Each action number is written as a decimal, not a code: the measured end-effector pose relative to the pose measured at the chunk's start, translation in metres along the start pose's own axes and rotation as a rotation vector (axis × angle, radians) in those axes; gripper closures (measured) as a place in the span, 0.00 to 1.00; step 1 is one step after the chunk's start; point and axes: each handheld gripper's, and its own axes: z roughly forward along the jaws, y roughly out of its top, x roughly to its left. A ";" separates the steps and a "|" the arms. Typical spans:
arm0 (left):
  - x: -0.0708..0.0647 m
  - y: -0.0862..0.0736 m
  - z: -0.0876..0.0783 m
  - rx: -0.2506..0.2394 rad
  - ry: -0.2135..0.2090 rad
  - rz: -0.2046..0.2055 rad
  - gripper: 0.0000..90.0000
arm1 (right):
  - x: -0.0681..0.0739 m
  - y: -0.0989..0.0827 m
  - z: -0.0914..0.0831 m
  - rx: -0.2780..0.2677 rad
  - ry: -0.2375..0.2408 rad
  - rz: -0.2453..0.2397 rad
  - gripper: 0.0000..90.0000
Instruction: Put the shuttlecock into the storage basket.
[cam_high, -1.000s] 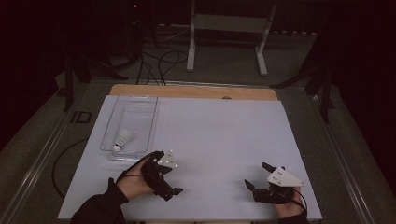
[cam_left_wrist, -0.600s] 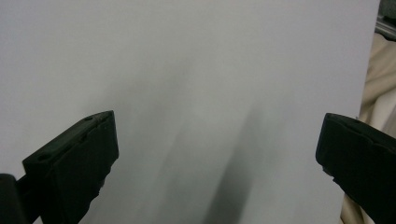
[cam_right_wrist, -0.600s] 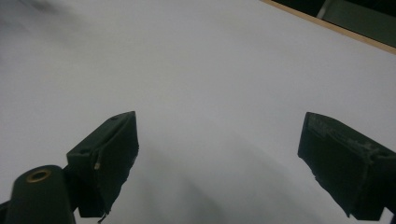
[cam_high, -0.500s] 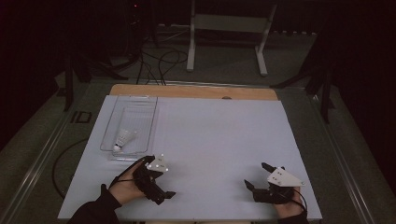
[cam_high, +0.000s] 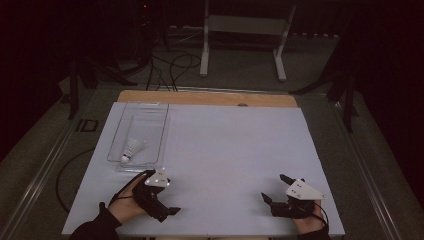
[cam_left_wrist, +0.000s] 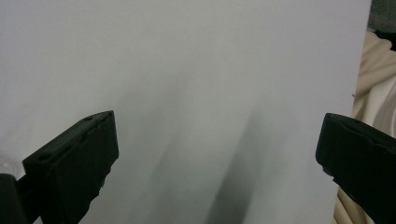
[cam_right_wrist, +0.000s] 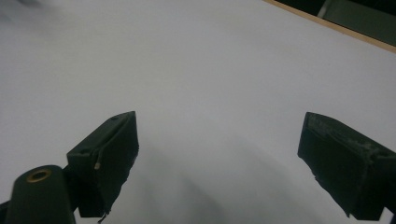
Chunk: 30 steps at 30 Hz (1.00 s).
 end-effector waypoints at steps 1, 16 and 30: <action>0.000 0.000 0.000 0.000 0.000 0.000 0.00 | 0.000 0.000 0.000 0.001 0.000 0.001 0.13; 0.008 -0.027 -0.004 -0.055 0.059 -0.102 0.00 | 0.001 0.000 0.001 0.006 0.002 0.003 0.13; 0.013 -0.041 -0.010 -0.097 0.114 -0.157 0.00 | 0.000 -0.001 0.001 0.006 0.001 0.006 0.13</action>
